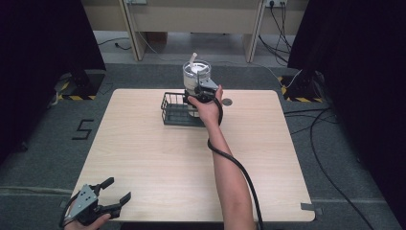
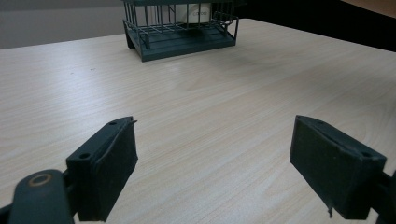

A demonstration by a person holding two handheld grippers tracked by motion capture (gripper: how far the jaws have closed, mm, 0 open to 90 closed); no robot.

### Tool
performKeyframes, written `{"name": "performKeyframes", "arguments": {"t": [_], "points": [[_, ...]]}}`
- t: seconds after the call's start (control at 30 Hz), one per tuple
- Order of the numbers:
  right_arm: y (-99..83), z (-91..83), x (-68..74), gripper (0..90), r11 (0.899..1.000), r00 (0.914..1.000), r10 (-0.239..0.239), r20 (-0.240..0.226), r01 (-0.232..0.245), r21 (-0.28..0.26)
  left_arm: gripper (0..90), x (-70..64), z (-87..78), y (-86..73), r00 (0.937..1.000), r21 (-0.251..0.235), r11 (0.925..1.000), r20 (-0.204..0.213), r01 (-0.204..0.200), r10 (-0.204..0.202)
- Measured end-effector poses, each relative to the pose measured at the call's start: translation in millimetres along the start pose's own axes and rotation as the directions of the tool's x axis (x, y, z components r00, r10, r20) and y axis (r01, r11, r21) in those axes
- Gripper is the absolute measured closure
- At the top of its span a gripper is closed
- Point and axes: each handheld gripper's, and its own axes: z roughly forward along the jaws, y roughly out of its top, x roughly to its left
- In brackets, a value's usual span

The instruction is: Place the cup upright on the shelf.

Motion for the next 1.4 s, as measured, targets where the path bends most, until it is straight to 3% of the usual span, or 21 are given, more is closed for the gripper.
{"name": "performKeyframes", "arguments": {"t": [0.7, 1.17, 1.4], "points": [[-12.0, -4.8, 1.1, 8.1, 0.999, 0.9997, -0.019, -0.016, 0.018, -0.036, 14.2, -1.6, 0.0, 0.4, 0.9999, 0.001, 1.0, 0.004, -0.009, 0.009], [-13.5, -11.7, 5.2, 6.9, 0.999, 0.9996, -0.022, 0.016, 0.022, -0.043, 14.2, -1.8, -0.4, 0.6, 0.9999, -0.002, 0.9999, 0.004, -0.012, 0.012], [-11.8, -18.2, 2.8, 3.4, 0.998, 0.9998, 0.002, -0.017, -0.003, -0.056, 14.2, -2.9, 0.3, 0.8, 0.9998, 0.001, 0.9998, 0.011, -0.019, 0.019]]}}
